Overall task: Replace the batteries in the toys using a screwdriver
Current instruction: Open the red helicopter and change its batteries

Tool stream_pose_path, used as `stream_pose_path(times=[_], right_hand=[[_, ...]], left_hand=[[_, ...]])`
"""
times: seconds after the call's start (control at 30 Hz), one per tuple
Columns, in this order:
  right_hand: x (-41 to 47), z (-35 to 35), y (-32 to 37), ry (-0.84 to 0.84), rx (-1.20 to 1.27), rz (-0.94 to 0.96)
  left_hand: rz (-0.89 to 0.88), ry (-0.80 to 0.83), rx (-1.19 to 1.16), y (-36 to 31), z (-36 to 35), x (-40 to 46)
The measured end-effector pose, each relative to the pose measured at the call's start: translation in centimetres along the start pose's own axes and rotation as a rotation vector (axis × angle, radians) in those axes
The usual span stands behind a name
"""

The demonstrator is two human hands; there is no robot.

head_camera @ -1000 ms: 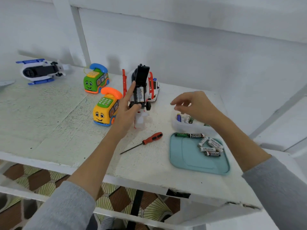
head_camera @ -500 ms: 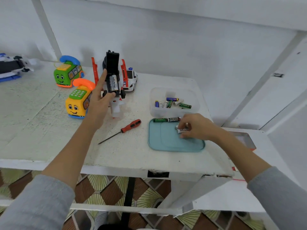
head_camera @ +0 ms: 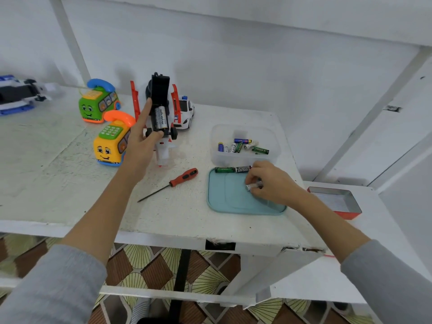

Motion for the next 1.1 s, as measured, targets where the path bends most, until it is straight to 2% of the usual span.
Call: stream_pose_path(times=[0.17, 0.23, 0.33, 0.47, 0.63, 0.83, 0.93, 1.1], right_hand=[[0.8, 0.6, 0.9, -0.047, 0.035, 0.122], [1.3, 1.5, 1.9, -0.077, 0.145, 0.143], [2.4, 3.1, 3.4, -0.058, 0.381, 0.057], [4.6, 6.5, 7.2, -0.165, 0.518, 0.108], [8.7, 8.0, 12.0, -0.205, 0.487, 0.208], [11.7, 7.3, 15.2, -0.258, 0.472, 0.238], [12.1, 6.9, 15.8, -0.321, 0.537, 0.214], [12.5, 6.0, 15.6, -0.384, 0.782, 0.108]], left_hand=[[-0.014, -0.003, -0.001, 0.1, 0.2, 0.1], [-0.02, -0.003, 0.007, 0.0, 0.2, 0.0], [-0.004, -0.009, 0.007, 0.0, 0.3, 0.0], [-0.002, -0.005, 0.016, -0.1, 0.4, 0.0], [0.007, -0.009, 0.007, 0.0, 0.7, 0.0], [-0.011, -0.002, -0.006, -0.3, 0.7, 0.1], [-0.014, 0.003, -0.015, -0.2, 0.7, 0.2], [0.001, 0.011, 0.001, 0.3, 0.7, 0.3]])
Point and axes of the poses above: each hand's wrist, its own x-axis towards the middle knuckle, its own z-axis out of the back of the hand, y = z × x, the point moved 8 cm from there along x, towards the middle knuckle, and after that the axes turned 3 degrees about -z, right-handed, at the moved point
